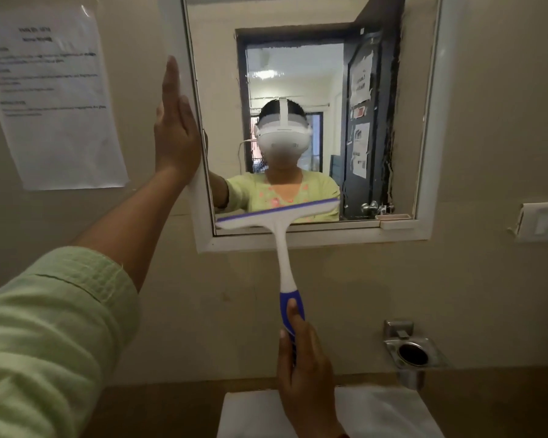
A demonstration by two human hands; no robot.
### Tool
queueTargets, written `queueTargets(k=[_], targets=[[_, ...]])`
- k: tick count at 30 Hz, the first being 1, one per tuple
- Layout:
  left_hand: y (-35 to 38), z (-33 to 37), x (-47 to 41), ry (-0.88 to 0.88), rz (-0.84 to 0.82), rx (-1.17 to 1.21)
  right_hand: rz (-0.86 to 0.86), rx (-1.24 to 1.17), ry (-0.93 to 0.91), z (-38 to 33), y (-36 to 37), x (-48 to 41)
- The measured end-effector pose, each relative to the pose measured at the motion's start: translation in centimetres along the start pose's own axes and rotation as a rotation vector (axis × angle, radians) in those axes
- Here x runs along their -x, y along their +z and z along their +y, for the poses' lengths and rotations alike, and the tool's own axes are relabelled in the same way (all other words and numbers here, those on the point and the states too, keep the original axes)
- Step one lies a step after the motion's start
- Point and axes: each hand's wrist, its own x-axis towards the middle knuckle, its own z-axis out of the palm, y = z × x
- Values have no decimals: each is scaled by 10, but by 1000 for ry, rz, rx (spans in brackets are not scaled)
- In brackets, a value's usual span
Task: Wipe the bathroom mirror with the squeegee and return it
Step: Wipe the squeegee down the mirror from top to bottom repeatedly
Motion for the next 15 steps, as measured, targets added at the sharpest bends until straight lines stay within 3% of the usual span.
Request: queueTargets(k=[5, 9, 15], targets=[[1, -1, 0, 8, 13, 9, 8, -73, 54, 2, 2, 16], [-1, -2, 1, -6, 0, 21, 128, -212, 99, -14, -5, 6], [-4, 1, 1, -59, -42, 48, 253, -307, -11, -39, -39, -52]])
